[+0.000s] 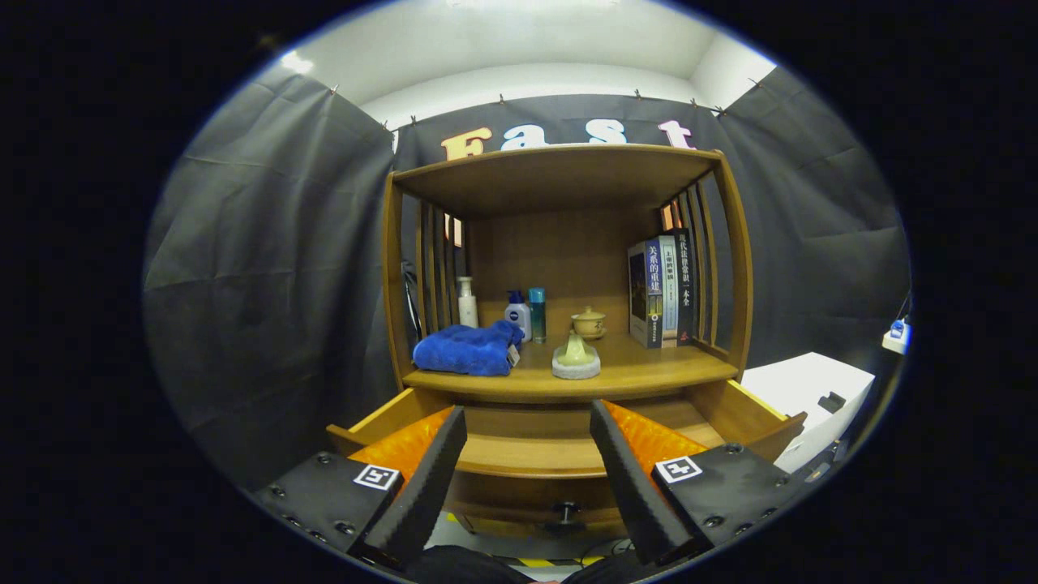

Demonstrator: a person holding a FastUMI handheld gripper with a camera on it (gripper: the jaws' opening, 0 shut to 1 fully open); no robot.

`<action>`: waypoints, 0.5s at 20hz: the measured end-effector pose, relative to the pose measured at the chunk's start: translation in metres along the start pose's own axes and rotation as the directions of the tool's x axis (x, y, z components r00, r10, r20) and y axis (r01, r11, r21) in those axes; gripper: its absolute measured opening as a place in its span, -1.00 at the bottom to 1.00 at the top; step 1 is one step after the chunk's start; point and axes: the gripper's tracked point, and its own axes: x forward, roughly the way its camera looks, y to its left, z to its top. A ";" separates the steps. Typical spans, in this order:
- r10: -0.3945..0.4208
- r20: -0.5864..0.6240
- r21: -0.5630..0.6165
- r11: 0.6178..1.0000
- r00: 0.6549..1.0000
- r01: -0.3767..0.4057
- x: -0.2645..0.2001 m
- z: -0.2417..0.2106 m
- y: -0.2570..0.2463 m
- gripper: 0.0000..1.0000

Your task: Pull open the drawer, take out the items inside it, and place them on the countertop above the cabinet.

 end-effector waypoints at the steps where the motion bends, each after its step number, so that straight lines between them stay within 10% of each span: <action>1: -0.007 -0.014 -0.002 1.000 1.000 0.007 0.000 -0.013 -0.002 0.97; 10: -0.128 -0.081 -0.047 0.991 0.988 0.125 0.008 -0.099 -0.040 0.98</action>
